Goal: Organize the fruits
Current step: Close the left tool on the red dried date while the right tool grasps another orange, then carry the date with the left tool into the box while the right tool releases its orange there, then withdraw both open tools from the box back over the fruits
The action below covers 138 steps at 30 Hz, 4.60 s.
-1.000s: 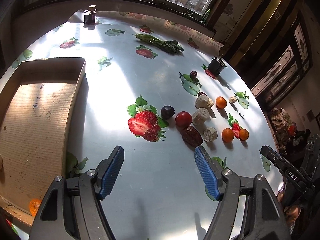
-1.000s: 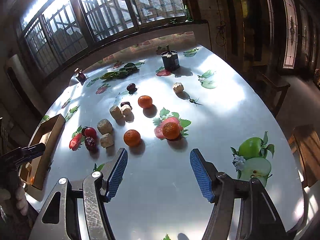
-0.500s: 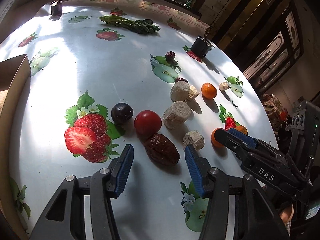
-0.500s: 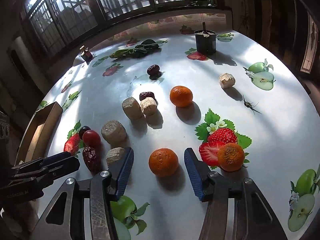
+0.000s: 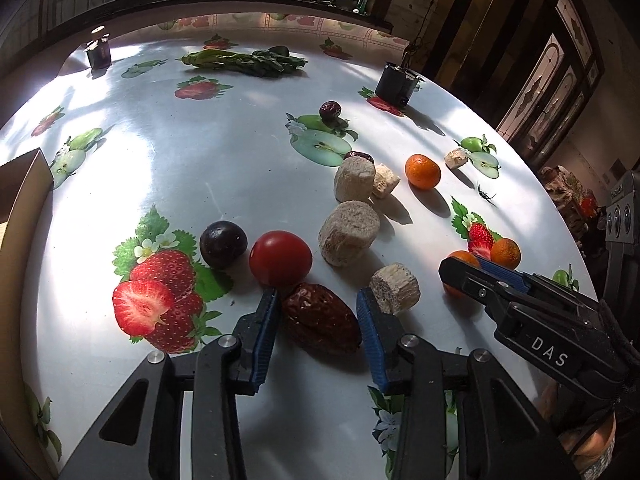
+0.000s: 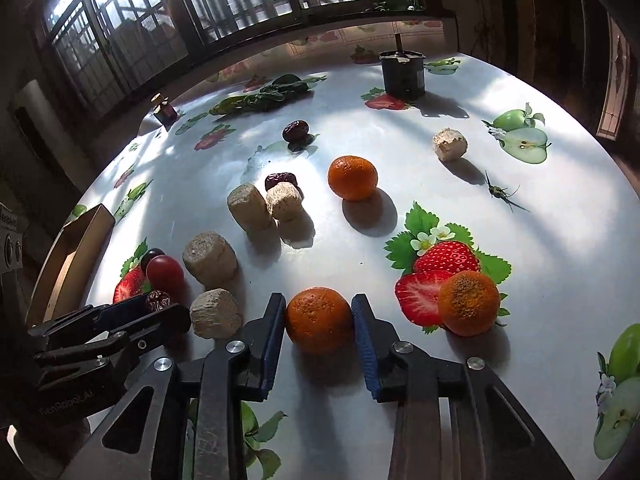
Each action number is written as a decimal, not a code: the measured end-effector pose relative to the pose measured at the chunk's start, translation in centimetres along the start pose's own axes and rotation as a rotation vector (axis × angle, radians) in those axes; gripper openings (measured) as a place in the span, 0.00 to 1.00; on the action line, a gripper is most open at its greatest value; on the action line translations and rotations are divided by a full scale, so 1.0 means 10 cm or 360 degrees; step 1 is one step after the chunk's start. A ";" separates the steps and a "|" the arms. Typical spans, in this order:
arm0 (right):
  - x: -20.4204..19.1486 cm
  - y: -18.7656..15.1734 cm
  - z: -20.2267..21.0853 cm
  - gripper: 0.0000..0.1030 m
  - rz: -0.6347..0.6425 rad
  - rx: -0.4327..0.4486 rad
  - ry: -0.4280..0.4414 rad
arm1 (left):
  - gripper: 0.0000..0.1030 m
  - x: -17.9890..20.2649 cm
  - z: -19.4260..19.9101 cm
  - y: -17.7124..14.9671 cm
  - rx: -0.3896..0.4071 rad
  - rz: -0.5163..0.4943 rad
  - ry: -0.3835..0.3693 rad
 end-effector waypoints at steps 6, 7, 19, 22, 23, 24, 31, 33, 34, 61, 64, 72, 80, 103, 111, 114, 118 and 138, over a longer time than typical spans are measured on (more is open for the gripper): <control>0.04 0.01 0.03 0.34 -0.0040 0.0024 0.0016 | 0.34 0.02 0.05 -0.01 0.0049 0.0001 -0.0063; 0.04 0.01 0.04 0.34 -0.0043 0.0028 0.0017 | 0.34 0.03 0.06 0.00 0.0055 -0.0003 -0.0070; 0.06 0.03 0.10 0.34 -0.0051 0.0087 -0.0012 | 0.34 0.06 0.16 -0.05 0.0118 -0.0007 -0.0091; 0.08 0.02 0.11 0.34 -0.0066 0.0099 -0.0027 | 0.34 0.06 0.20 -0.07 0.0132 -0.0001 -0.0104; 0.08 0.02 0.12 0.34 -0.0074 0.0105 -0.0022 | 0.34 0.06 0.22 -0.07 0.0142 0.0001 -0.0109; 0.10 0.02 0.13 0.34 -0.0083 0.0115 -0.0023 | 0.34 0.06 0.24 -0.07 0.0153 0.0004 -0.0113; 0.10 -0.04 0.17 0.34 -0.0105 0.0154 -0.0081 | 0.35 0.01 0.45 -0.19 0.0210 0.0036 -0.0148; 0.07 -0.06 0.20 0.34 -0.0080 0.0177 -0.0120 | 0.35 -0.04 0.58 -0.25 0.0237 0.0049 -0.0163; 0.05 -0.06 0.21 0.34 -0.0065 0.0192 -0.0133 | 0.35 -0.07 0.66 -0.28 0.0253 0.0056 -0.0173; -1.59 0.02 1.15 0.35 0.0310 0.0264 0.0240 | 0.35 -1.62 2.71 -0.44 0.0757 0.0269 0.0150; -1.98 0.13 1.10 0.35 0.0383 0.0230 0.0357 | 0.35 -1.92 2.76 -0.43 0.0725 0.0292 0.0265; -3.09 0.08 0.60 0.35 0.0643 0.0036 0.0526 | 0.35 -2.69 2.47 -0.53 0.0548 0.0444 0.0451; -3.66 -0.48 -0.16 0.35 0.0848 -0.0199 0.0499 | 0.35 -3.10 1.85 -0.90 0.0261 0.0580 0.0484; -3.81 -0.79 -0.50 0.49 0.1014 -0.0247 0.0360 | 0.39 -3.23 1.91 -1.03 0.0244 0.0723 0.0468; -3.51 -0.59 0.19 0.60 0.0878 -0.0007 0.0459 | 0.58 -2.77 2.32 -0.93 0.0408 0.0674 0.0418; -3.26 -0.54 0.35 0.61 0.0817 0.0045 0.0439 | 0.59 -2.44 2.30 -0.86 0.0397 0.0584 0.0369; -2.67 -0.47 0.57 0.61 0.0673 0.0125 0.0382 | 0.61 -1.95 2.22 -0.76 0.0385 0.0431 0.0299; 0.48 -0.58 1.76 0.70 0.0024 0.0408 -0.0280 | 0.66 -0.20 1.34 -0.40 0.0173 0.0029 -0.0052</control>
Point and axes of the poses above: each gripper's, at about its wrist camera, not at the fingertips, and z roughly against the way its jaws point, x to its right, y to its top, the point moved 10 cm from there along -z, roughly the way its jaws point, and after that the axes turned 12 degrees about -x, right-handed, at the moved point
